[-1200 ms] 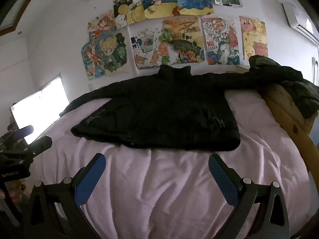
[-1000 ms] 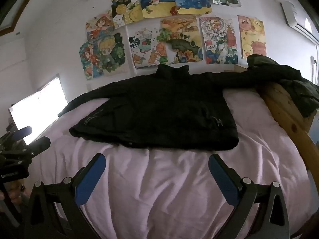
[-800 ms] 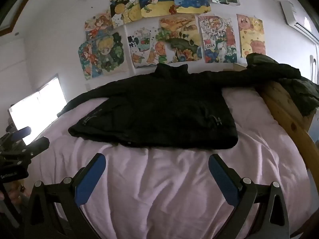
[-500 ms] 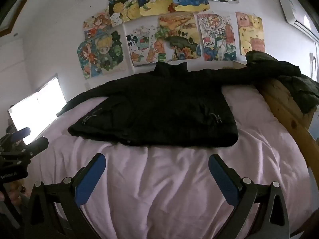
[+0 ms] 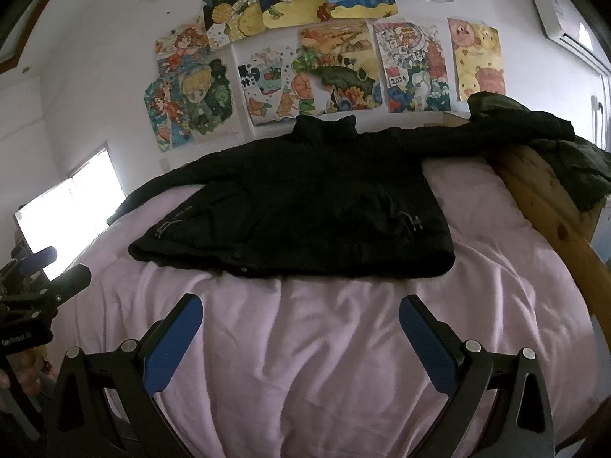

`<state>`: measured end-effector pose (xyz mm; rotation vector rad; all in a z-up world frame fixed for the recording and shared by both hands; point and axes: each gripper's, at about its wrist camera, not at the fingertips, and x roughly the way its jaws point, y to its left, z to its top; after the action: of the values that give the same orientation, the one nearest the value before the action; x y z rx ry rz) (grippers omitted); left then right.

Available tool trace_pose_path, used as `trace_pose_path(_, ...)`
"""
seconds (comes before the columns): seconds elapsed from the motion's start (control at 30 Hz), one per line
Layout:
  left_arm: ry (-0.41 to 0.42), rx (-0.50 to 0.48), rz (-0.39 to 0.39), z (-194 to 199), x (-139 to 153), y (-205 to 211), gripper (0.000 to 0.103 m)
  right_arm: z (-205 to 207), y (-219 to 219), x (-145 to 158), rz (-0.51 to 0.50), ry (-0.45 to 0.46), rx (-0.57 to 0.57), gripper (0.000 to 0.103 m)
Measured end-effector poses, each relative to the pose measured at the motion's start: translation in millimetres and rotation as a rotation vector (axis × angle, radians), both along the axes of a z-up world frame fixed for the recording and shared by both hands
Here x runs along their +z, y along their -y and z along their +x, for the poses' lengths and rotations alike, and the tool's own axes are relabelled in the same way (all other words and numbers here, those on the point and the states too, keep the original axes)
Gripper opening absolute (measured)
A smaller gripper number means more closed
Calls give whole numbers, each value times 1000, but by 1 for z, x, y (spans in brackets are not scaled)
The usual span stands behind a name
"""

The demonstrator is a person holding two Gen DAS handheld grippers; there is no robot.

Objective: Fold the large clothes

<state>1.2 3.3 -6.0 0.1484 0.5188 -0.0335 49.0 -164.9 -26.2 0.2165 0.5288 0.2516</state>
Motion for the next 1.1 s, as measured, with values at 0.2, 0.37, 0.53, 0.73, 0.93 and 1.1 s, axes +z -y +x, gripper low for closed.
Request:
trace_pose_path(0.2, -1, 1, 1, 0, 0, 0, 101, 1, 0, 1, -5, -7, -4, 103)
trace_pose_path(0.37, -2, 1, 1, 0, 1, 0, 101, 1, -3, 2, -4, -9, -5, 103)
trace_pose_path(0.53, -2, 0, 1, 0, 1, 0, 101, 2, -1, 0, -4, -11, -5, 103)
trace_pose_path(0.73, -2, 0, 0, 0, 1, 1, 101, 2, 0, -1, -4, -12, -7, 103)
trace_pose_path(0.93, -2, 1, 2, 0, 1, 1, 101, 3, 1, -1, -2, -15, -7, 103)
trace_pose_path(1.1, -3, 2, 2, 0, 1, 1, 101, 2, -2, 0, -2, -17, -7, 103)
